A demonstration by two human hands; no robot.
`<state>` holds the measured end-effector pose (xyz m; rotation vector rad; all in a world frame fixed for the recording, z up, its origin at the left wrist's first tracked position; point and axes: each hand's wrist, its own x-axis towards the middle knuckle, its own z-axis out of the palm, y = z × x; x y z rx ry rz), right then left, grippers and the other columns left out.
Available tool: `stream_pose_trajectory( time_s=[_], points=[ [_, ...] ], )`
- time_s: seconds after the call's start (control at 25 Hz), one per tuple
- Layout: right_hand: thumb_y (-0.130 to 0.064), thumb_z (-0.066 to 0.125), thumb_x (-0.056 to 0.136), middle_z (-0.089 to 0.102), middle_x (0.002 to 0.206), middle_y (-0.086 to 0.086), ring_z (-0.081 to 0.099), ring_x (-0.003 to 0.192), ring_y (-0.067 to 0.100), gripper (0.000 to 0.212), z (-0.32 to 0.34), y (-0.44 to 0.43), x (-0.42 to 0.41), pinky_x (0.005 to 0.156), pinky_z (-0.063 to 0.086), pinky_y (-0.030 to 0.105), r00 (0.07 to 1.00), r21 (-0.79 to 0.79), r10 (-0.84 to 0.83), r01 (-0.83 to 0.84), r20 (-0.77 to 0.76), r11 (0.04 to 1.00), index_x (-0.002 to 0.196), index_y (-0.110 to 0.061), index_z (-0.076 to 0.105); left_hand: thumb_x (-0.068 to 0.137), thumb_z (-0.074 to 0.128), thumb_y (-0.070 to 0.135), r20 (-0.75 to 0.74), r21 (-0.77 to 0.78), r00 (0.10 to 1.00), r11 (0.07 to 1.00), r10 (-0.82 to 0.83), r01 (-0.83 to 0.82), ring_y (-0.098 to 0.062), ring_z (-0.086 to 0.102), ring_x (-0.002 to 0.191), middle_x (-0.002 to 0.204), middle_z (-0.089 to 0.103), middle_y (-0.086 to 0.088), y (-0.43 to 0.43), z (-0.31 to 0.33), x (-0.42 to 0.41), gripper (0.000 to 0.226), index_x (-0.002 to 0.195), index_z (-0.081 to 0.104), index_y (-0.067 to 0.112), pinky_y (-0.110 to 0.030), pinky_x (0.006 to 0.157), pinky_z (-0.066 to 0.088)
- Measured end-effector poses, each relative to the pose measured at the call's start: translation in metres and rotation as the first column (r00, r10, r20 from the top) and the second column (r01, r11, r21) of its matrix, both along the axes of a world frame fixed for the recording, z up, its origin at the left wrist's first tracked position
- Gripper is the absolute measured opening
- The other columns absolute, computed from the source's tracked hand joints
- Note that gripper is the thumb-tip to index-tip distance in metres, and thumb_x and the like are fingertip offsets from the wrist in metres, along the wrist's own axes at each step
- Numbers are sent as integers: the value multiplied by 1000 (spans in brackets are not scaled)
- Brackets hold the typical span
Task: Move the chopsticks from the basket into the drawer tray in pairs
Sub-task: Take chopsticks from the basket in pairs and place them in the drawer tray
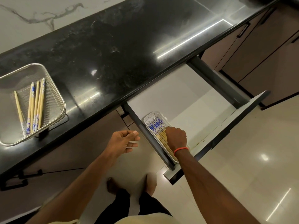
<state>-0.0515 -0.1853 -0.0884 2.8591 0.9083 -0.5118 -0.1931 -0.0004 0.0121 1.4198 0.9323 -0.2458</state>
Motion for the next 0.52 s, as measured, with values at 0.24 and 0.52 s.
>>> stream_pose_trajectory(
  time_s=[0.24,0.52],
  points=[
    [-5,46,99,70,103,10,69,94,31,19,-6,1,-5,77,53,38,999,-51,46,-47,-16,998,109,-11,61,98,63,34,-5,-10,1000,1000,8,-8,-24,76,99,107,79,-4,0,1,-1,28,113,72,11,-44,93,56],
    [0,50,96,67,111,12,67,103,34,25,-8,-2,-3,82,56,42,998,-109,26,-32,-63,994,113,-10,64,99,62,33,-1,-3,1000,1000,21,-21,-25,76,100,108,79,-5,7,2,-1,29,114,71,11,-44,94,55]
  ],
)
